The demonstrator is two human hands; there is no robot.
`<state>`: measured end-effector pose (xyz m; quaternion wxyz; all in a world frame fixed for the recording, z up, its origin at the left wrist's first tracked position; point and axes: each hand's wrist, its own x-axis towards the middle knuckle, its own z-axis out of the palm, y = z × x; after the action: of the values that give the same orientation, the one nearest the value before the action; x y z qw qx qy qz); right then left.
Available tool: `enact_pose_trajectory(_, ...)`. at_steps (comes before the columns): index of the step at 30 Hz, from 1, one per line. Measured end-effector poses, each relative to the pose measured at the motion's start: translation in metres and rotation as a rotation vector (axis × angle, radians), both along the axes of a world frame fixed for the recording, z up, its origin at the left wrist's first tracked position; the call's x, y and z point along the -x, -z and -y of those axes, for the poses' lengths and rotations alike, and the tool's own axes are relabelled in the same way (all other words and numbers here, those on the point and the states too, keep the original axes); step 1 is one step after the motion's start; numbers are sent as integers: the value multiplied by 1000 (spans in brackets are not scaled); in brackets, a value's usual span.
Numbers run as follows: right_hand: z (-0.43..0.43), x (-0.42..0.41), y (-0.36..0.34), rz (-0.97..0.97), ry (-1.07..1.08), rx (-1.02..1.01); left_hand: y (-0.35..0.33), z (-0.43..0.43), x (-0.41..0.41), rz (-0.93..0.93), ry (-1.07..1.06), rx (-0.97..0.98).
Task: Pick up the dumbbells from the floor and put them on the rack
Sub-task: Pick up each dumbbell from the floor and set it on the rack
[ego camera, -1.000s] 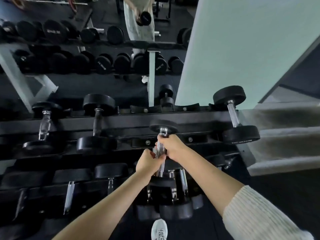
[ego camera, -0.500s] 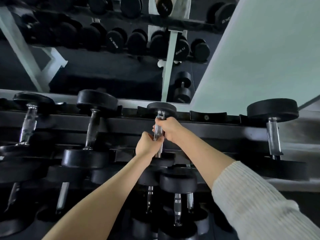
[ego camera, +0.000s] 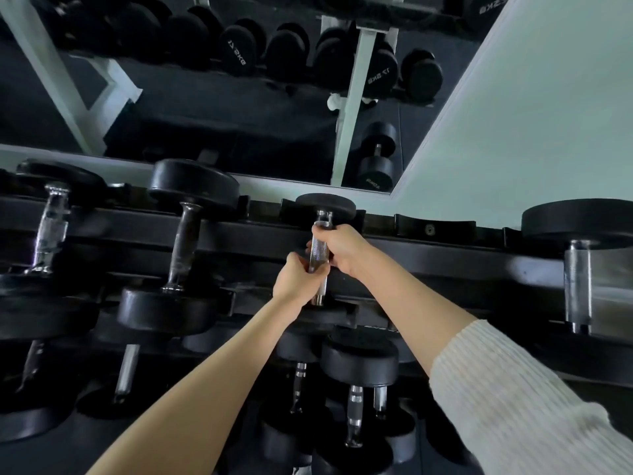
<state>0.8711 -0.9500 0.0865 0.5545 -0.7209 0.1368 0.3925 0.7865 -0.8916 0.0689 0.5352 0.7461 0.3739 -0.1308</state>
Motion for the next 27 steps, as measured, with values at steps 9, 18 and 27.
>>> enact_pose_trajectory(9, 25, 32, -18, 417, -156, 387, -28, -13, 15, 46, 69, -206)
enact_pose_trajectory(18, 66, 136, -47, 247, -22, 166, -47, -9, 102, 157, 57, -284)
enact_pose_trajectory(27, 114, 311, -31, -220, 282, -222, -38, -7, 253, 181, 107, -321)
